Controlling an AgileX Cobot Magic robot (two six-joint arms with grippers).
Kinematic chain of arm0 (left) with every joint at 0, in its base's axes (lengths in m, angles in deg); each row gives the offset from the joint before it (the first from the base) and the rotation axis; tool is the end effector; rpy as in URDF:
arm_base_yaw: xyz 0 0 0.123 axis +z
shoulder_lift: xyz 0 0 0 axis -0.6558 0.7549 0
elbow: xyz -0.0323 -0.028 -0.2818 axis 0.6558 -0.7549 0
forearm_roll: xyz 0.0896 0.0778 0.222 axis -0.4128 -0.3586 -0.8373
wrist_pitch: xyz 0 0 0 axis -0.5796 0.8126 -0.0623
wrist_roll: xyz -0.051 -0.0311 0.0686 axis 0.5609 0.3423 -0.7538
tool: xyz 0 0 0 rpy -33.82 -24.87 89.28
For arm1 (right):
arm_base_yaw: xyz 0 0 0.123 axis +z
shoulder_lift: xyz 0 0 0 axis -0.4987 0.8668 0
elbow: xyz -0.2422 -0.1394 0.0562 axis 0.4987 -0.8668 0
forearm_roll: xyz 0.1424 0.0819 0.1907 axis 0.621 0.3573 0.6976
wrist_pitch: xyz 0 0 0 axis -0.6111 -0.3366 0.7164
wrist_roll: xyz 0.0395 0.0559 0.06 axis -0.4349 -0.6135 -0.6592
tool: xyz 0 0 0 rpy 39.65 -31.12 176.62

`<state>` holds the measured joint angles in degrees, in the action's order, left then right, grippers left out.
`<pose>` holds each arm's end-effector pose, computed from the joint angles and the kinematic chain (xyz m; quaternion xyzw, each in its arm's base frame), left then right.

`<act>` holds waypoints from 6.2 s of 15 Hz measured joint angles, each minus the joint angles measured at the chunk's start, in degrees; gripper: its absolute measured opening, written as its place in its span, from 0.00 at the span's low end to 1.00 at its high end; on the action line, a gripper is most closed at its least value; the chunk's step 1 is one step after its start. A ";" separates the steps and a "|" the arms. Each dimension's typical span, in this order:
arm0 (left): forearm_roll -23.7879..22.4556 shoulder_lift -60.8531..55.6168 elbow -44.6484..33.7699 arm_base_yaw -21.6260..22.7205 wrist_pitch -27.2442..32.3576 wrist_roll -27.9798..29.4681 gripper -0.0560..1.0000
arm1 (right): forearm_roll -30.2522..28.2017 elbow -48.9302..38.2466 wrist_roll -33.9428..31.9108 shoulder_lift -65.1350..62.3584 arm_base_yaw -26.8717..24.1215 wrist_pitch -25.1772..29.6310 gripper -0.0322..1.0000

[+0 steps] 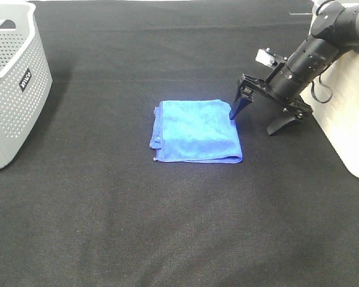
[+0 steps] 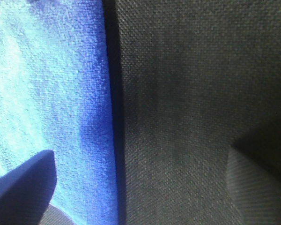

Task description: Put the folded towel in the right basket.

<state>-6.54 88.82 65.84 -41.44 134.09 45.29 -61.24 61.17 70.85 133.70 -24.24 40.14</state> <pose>-0.0052 0.0001 0.2777 -0.0004 0.8494 -0.0045 0.5278 0.4683 0.0831 0.1039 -0.0105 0.9773 0.2087 0.0346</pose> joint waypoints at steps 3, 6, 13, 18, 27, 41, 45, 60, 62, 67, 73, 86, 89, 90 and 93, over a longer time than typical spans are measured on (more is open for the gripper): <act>0.00 0.00 0.00 0.00 0.00 0.00 0.99 | 1.49 0.74 0.00 1.03 2.86 -0.34 0.97; 0.00 0.00 0.00 0.00 0.00 0.00 0.99 | 7.85 0.86 0.17 2.41 8.08 -2.92 0.95; 0.00 0.00 0.00 0.00 0.00 0.00 0.99 | 14.32 1.15 0.17 4.24 13.81 -7.39 0.74; 0.00 0.00 0.00 0.00 0.00 0.00 0.99 | 14.04 0.63 0.17 4.87 13.87 -7.45 0.22; 0.00 0.00 0.00 0.00 0.00 -0.52 0.99 | 6.02 20.34 -3.09 -3.15 14.38 10.37 0.22; 0.00 0.00 0.00 0.00 0.00 -0.52 0.99 | -11.57 15.24 -5.56 -25.95 -24.75 11.00 0.22; 0.00 0.00 0.00 0.00 0.00 -0.52 0.99 | -21.49 5.79 -6.59 -25.95 -25.32 11.57 0.22; 0.00 0.00 0.00 0.00 0.00 -0.86 0.99 | -26.07 9.00 -11.12 -32.66 -6.76 11.12 0.97; 0.00 0.00 0.00 0.00 0.00 -1.03 0.99 | -25.04 6.93 -10.83 -38.33 -6.47 11.00 0.97; 0.00 0.00 0.00 0.00 0.00 -1.03 0.99 | -23.78 -11.46 -10.37 -59.47 -6.47 10.94 0.97; 0.00 0.00 0.00 0.00 0.00 -1.09 0.99 | -25.32 -44.40 -7.68 -100.50 -6.47 11.23 0.97; 0.00 0.00 0.00 0.00 0.00 -1.09 0.99 | -27.33 -77.41 -9.11 -137.51 -6.47 6.19 0.97; 0.29 0.00 0.00 0.00 0.00 -1.09 0.99 | -27.27 -77.81 -9.28 -137.51 -6.47 5.39 0.97; 0.29 0.00 0.00 0.00 0.00 -1.09 0.99 | -27.27 -77.86 -9.34 -137.51 -6.47 4.98 0.97; 0.29 0.00 0.00 0.00 0.00 -1.09 0.99 | -27.27 -77.92 -9.34 -137.51 -6.47 4.81 0.97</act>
<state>-6.25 88.82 65.84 -41.44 134.09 44.20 -88.51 -16.76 61.51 -3.81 -30.72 44.96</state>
